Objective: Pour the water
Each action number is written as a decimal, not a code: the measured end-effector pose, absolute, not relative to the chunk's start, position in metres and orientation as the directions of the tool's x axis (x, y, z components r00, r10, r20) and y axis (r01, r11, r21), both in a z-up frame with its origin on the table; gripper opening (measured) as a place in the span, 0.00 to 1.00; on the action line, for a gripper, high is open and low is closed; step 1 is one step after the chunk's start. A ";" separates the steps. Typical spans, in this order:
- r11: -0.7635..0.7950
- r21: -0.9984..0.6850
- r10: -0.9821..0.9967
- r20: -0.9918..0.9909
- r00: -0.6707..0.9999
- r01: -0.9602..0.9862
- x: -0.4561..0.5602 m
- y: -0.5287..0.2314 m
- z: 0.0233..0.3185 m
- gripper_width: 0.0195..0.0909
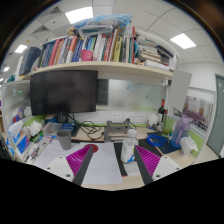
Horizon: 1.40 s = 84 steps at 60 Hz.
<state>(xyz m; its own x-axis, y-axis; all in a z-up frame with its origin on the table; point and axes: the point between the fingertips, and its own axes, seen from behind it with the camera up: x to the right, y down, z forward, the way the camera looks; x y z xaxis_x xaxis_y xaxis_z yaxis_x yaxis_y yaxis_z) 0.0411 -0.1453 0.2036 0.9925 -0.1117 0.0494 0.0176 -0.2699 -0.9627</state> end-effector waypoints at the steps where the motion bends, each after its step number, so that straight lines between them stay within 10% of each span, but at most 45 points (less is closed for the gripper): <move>1: -0.274 -0.961 -0.108 0.053 0.993 0.022 0.050 -0.140 0.196 0.92; 24: -0.305 -0.952 -0.013 -0.013 1.000 -0.017 0.138 -0.011 0.089 0.92; 35: -0.283 -0.959 0.075 -0.027 0.997 -0.004 0.136 0.025 0.076 0.68; 42: -0.260 -0.965 0.106 -0.006 0.994 0.021 0.133 0.035 0.074 0.47; 62: -0.245 -0.968 -0.006 0.050 0.999 0.047 0.144 0.038 0.076 0.27; 84: -0.280 -0.809 0.054 0.524 0.850 0.516 0.068 0.068 0.163 0.25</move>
